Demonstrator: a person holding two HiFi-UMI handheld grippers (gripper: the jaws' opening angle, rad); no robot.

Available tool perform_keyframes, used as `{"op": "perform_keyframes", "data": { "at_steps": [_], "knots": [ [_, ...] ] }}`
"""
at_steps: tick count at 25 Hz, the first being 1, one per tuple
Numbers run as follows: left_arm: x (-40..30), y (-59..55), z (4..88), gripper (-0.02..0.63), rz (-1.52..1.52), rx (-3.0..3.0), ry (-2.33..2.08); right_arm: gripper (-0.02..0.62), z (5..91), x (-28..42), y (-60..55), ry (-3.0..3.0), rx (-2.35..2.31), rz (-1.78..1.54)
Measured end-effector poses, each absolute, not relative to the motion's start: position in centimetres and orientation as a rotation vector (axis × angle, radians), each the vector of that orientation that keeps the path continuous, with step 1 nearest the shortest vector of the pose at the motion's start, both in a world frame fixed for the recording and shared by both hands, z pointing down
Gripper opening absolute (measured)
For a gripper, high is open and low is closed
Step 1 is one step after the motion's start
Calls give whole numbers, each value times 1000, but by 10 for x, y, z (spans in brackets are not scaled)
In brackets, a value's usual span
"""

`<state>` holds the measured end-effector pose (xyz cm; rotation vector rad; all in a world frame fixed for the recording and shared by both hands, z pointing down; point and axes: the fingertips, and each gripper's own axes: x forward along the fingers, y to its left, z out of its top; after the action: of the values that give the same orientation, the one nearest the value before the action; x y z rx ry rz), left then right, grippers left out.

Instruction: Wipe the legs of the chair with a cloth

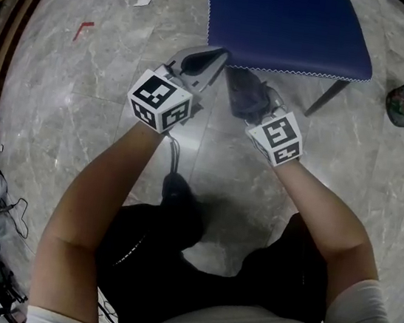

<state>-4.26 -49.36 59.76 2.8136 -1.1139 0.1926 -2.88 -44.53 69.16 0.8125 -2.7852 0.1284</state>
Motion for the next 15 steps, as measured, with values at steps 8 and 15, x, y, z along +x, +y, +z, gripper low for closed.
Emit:
{"op": "perform_keyframes", "data": {
  "at_steps": [8,15],
  "knots": [
    [-41,-493,599,6,189,2802,-1146,48,668,-25,-435,-2820,793,115],
    [-40,-492,599,6,209,2807,-1153,48,657,-22,-431,-2835,801,96]
  ]
}}
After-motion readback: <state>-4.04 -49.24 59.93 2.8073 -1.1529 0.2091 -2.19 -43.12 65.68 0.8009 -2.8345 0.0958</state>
